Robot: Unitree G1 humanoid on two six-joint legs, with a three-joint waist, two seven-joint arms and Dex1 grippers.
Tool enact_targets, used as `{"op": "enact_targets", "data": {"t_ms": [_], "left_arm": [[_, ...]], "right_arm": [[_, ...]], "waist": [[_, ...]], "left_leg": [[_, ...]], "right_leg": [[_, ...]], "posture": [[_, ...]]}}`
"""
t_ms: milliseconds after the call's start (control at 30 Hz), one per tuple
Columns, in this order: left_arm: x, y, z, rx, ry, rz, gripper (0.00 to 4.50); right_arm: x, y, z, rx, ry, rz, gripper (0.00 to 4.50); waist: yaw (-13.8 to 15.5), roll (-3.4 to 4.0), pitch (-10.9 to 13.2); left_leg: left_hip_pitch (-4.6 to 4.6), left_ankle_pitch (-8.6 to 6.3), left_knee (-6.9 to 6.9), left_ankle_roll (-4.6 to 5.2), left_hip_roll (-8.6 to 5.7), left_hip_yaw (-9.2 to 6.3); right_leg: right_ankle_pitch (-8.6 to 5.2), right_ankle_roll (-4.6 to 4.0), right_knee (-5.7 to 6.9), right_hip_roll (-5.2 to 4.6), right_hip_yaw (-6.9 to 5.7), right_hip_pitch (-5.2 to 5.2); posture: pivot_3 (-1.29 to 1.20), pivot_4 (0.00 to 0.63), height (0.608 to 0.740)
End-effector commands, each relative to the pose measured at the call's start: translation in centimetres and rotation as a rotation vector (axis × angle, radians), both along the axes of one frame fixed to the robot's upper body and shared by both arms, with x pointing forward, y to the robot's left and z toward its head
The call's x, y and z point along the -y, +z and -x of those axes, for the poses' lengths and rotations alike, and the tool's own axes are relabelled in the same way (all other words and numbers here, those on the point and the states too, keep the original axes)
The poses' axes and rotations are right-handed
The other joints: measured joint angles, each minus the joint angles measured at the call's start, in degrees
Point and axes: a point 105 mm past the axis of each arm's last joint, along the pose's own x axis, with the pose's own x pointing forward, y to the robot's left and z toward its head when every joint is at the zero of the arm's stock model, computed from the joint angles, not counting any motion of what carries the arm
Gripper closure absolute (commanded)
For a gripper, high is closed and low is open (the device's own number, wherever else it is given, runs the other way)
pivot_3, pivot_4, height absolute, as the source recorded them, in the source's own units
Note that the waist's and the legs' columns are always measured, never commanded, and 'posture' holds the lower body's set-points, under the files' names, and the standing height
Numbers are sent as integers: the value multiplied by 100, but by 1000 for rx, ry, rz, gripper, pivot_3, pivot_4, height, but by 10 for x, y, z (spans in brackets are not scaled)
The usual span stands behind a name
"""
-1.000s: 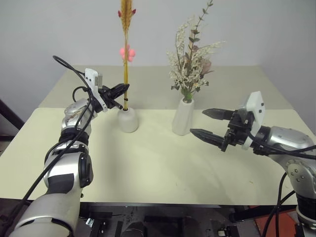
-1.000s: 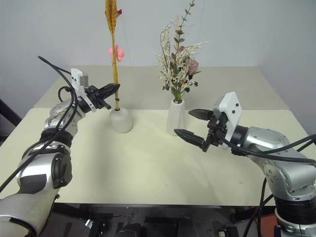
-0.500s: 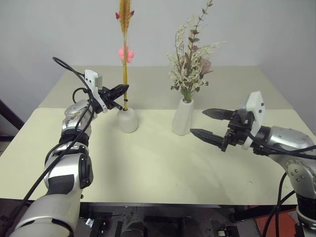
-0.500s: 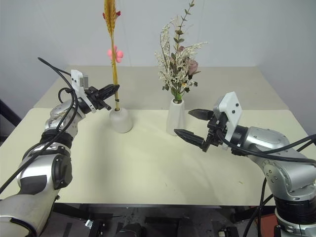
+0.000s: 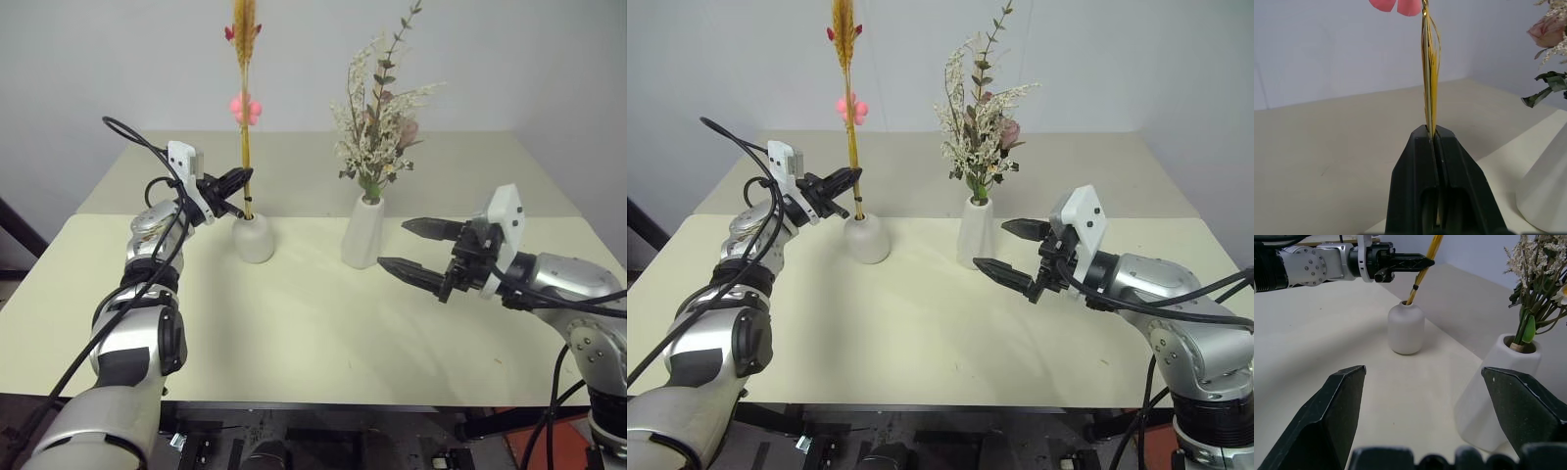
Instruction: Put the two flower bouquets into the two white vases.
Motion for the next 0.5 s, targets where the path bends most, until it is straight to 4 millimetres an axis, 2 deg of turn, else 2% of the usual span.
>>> {"op": "enact_targets", "data": {"t_ms": [33,500], "left_arm": [[0,-8,-1,-23,7,-7,4486],[5,-10,1,-28,-24,23,4486]], "right_arm": [[-2,11,5,61,7,-3,0],[-3,9,7,55,2,-1,0]], "waist": [[0,0,0],[10,-1,-1]], "left_leg": [[0,0,0,0,0,0],[1,0,0,0,0,0]], "right_leg": [[0,0,0,0,0,0],[0,0,0,0,0,2]], "posture": [[0,150,740],[0,150,740]]}}
